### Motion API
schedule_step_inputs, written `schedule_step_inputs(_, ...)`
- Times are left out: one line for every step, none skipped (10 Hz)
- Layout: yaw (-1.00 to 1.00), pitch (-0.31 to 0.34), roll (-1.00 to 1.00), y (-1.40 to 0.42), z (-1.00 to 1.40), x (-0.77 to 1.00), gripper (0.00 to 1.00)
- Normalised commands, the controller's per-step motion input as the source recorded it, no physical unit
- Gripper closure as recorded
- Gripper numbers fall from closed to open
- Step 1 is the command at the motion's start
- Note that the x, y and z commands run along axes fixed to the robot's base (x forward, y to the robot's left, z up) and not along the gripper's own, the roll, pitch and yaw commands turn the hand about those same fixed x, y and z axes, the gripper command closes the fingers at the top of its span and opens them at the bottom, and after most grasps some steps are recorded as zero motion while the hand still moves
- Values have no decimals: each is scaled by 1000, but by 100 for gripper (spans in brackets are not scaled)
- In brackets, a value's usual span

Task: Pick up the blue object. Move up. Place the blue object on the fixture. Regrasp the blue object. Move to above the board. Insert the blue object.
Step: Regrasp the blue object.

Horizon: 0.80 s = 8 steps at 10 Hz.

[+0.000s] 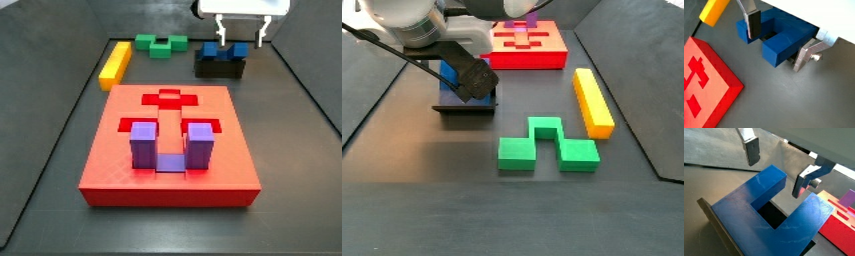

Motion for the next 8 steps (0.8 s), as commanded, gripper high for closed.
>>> schedule_step_inputs(-60, -9, -69, 31, 226, 0, 0)
schedule_step_inputs(-180, 0, -177, 123, 523, 83, 0)
schedule_step_inputs(-217, 0, -197, 143, 694, 149, 0)
schedule_step_inputs(-243, 0, -220, 166, 680, 189, 0)
schedule_step_inputs(-260, 0, 0, 0, 231, 160, 0)
schedule_step_inputs(-251, 0, 526, -209, -49, 40, 0)
schedule_step_inputs(-220, 180, 914, -406, 0, 0, 0)
schedule_step_inputs(-131, 389, 1000, -460, 0, 86, 0)
